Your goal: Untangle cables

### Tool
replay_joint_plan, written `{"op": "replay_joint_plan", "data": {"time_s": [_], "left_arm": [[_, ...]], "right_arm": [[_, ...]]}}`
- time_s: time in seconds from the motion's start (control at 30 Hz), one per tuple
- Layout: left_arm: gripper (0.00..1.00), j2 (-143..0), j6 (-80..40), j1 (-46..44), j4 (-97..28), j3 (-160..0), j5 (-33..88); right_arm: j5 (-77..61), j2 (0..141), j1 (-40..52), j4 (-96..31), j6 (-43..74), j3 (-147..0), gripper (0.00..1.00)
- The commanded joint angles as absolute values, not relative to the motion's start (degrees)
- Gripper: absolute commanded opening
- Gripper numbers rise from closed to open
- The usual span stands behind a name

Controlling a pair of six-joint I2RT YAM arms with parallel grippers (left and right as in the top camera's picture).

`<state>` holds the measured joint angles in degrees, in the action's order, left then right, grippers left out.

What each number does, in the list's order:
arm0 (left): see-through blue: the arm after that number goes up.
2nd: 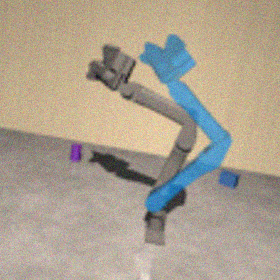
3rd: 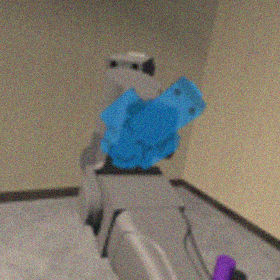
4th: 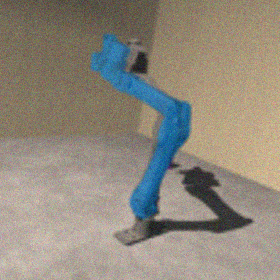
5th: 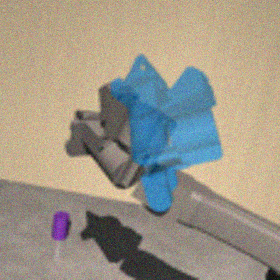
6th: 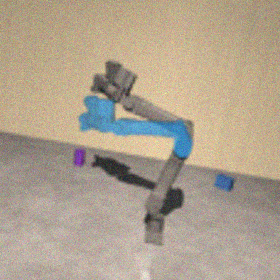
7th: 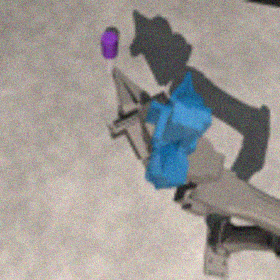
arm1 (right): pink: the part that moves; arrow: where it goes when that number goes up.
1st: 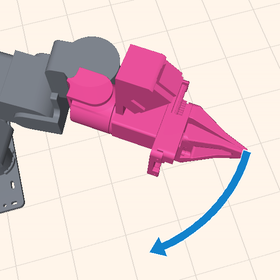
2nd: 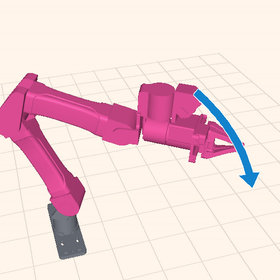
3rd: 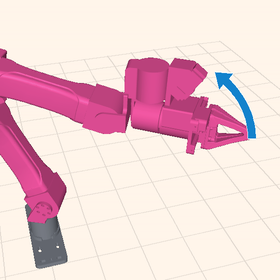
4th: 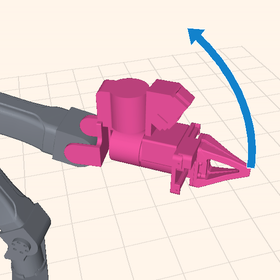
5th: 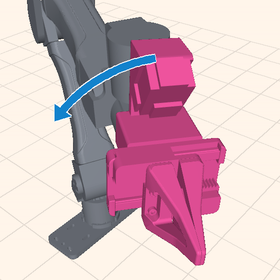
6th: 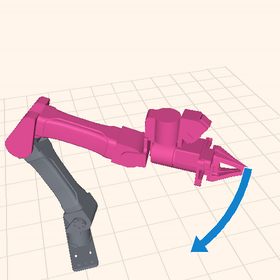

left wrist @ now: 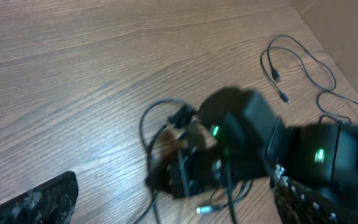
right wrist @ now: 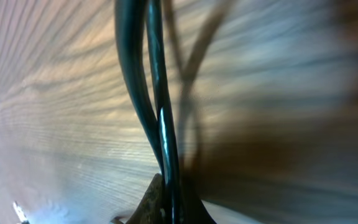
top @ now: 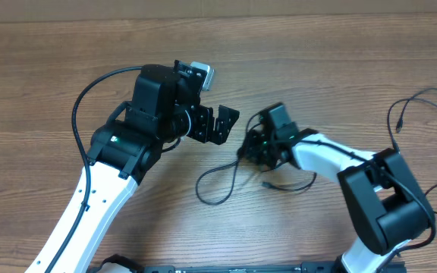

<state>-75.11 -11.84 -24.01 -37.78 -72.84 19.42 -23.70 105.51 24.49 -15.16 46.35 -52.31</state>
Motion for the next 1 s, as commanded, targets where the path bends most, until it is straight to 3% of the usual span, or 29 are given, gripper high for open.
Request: {"op": "replay_joint_plan", "data": {"time_s": [0.0, 0.23, 0.43, 0.7, 0.97], "left_arm": [[1.00, -74.24, -11.55, -24.03, -37.69, -73.43, 19.05], [1.00, -74.24, -11.55, -24.03, -37.69, -73.43, 19.05], [1.00, -74.24, -11.55, -24.03, -37.69, -73.43, 19.05], [1.00, -74.24, -11.55, -24.03, -37.69, -73.43, 19.05], [0.99, -74.24, -11.55, -24.03, -37.69, -73.43, 19.05]], "right_arm": [[-21.50, 103.33, 19.94, -18.70, 39.92, -56.49, 0.04], [-8.16, 101.75, 10.90, -29.65, 31.94, -71.16, 0.04], [3.42, 101.75, 5.65, -29.61, 26.98, -85.47, 0.04], [20.03, 101.75, 1.98, -15.38, 15.14, -96.16, 0.04], [24.84, 102.80, -1.85, -5.87, 13.04, -96.12, 0.04]]}}
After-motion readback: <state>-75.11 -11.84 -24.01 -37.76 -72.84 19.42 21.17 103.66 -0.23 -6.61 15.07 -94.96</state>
